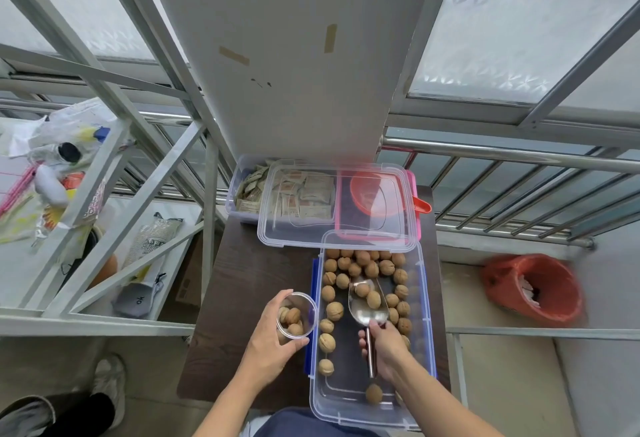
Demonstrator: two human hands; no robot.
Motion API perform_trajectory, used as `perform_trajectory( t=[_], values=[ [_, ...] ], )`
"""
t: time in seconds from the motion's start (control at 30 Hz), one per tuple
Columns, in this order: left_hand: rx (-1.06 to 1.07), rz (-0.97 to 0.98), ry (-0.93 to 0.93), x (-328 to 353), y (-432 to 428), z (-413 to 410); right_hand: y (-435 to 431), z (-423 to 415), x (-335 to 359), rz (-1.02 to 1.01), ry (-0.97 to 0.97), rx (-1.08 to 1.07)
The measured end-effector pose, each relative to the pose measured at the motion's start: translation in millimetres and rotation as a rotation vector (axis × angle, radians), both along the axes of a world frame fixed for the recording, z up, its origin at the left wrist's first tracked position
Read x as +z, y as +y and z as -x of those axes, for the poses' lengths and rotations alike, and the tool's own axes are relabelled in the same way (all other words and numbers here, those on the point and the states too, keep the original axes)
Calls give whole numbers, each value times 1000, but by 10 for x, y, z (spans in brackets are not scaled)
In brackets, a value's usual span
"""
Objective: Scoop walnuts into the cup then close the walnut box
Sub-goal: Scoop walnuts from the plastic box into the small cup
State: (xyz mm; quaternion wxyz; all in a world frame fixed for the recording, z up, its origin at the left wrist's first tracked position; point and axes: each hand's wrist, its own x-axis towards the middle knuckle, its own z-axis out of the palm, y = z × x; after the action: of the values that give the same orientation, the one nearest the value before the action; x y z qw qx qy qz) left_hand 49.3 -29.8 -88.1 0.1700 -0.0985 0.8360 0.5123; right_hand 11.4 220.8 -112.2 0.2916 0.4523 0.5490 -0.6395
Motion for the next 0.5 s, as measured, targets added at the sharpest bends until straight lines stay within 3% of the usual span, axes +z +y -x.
perform_trajectory(
  t=[0.27,0.5],
  values=[
    [-45,12,-14,-4,-31,41,51,413,-89,57,37,-53],
    [-54,-6,-1,-4,-37,62,291,-53,86,12,92,157]
  ],
)
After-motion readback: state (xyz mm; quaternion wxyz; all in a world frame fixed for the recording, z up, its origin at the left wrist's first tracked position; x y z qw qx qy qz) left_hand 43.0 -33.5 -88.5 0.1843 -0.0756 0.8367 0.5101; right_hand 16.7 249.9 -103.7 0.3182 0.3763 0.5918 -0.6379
